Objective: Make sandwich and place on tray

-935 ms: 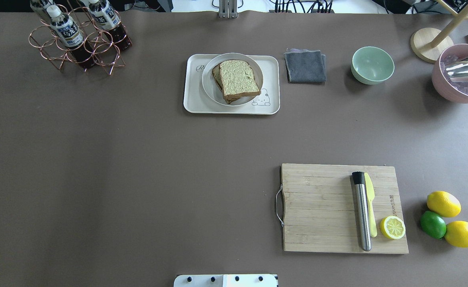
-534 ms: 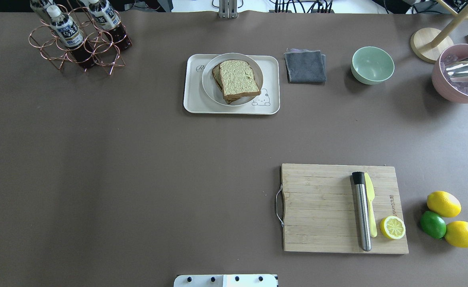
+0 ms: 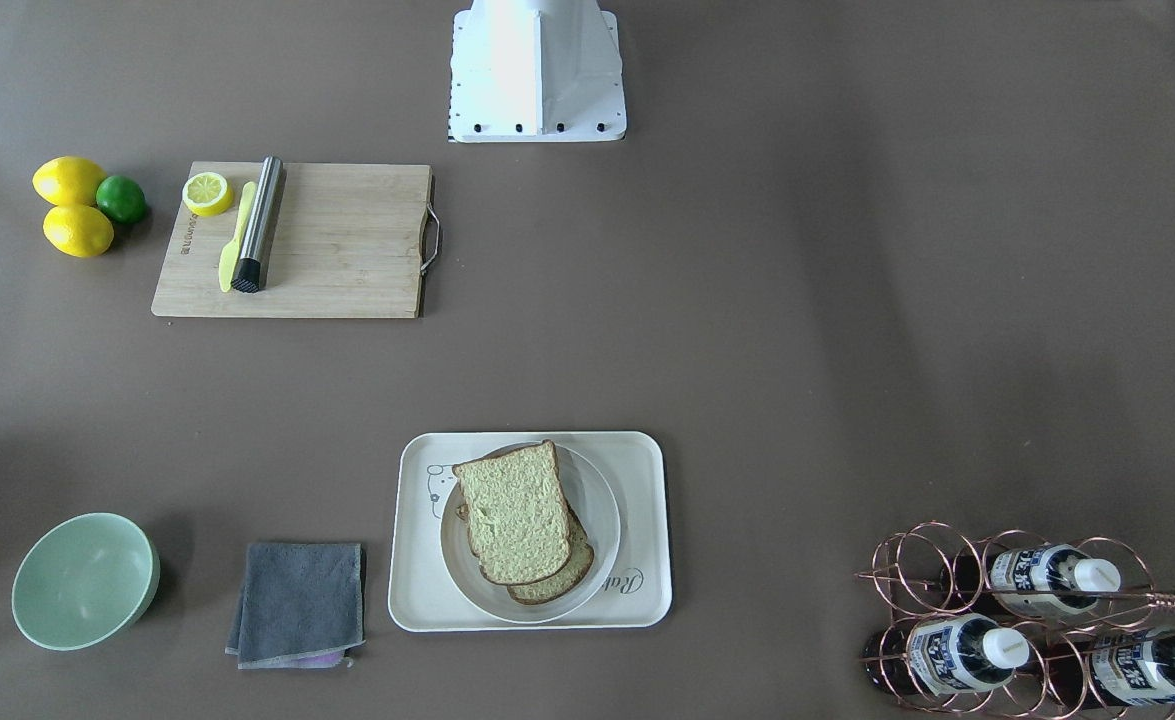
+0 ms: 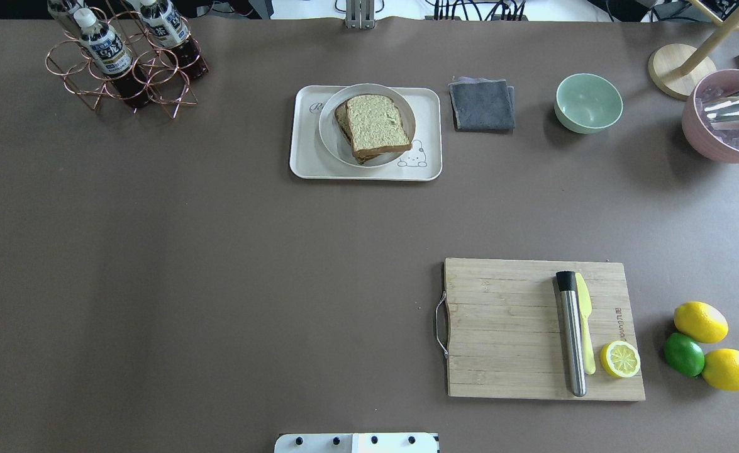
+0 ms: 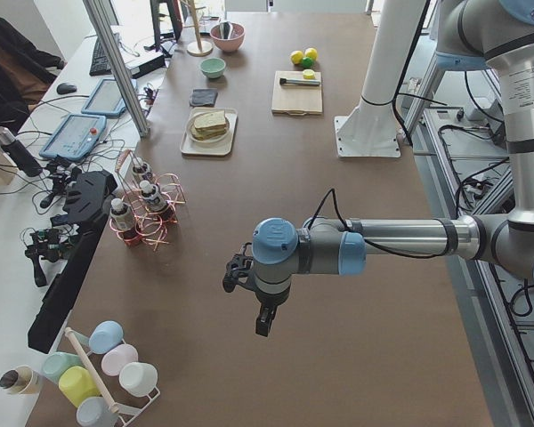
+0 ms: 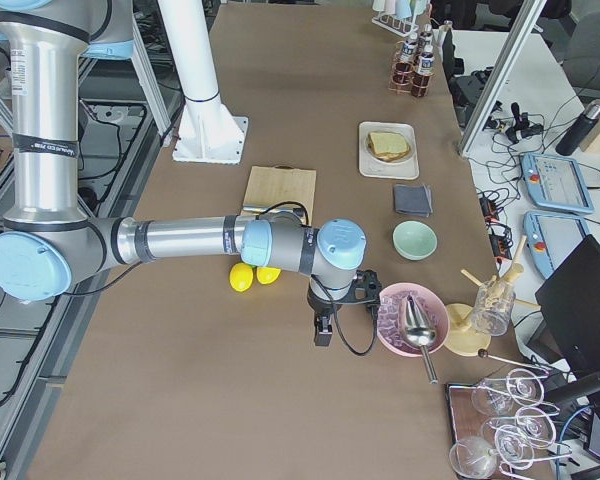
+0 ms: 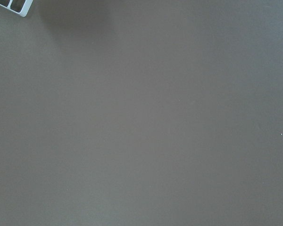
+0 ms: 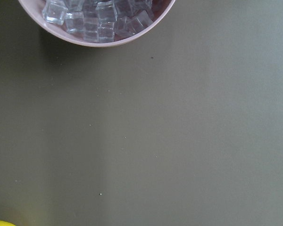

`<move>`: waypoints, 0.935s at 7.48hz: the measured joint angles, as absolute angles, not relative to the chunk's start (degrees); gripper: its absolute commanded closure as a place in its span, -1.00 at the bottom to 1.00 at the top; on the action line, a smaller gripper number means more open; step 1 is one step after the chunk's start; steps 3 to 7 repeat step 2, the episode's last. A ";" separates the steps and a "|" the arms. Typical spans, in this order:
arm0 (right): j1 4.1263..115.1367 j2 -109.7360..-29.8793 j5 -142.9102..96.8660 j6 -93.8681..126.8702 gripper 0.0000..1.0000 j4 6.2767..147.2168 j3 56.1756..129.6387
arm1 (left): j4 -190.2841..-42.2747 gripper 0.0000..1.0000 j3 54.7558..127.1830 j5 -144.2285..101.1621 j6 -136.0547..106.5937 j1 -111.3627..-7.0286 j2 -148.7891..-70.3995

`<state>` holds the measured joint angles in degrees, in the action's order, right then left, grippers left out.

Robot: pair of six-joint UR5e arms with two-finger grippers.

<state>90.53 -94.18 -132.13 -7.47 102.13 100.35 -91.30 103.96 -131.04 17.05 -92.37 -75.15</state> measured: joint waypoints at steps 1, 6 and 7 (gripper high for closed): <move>90.53 -94.33 -132.25 -7.47 -0.99 102.13 100.43 | -91.27 -0.96 104.06 -131.04 17.05 -92.38 -75.34; 90.53 -94.37 -132.36 -7.47 -0.99 102.13 100.45 | -91.25 -0.96 104.12 -131.05 17.05 -92.41 -75.52; 90.53 -94.37 -132.36 -7.47 -0.99 102.13 100.45 | -91.25 -0.96 104.12 -131.05 17.05 -92.41 -75.52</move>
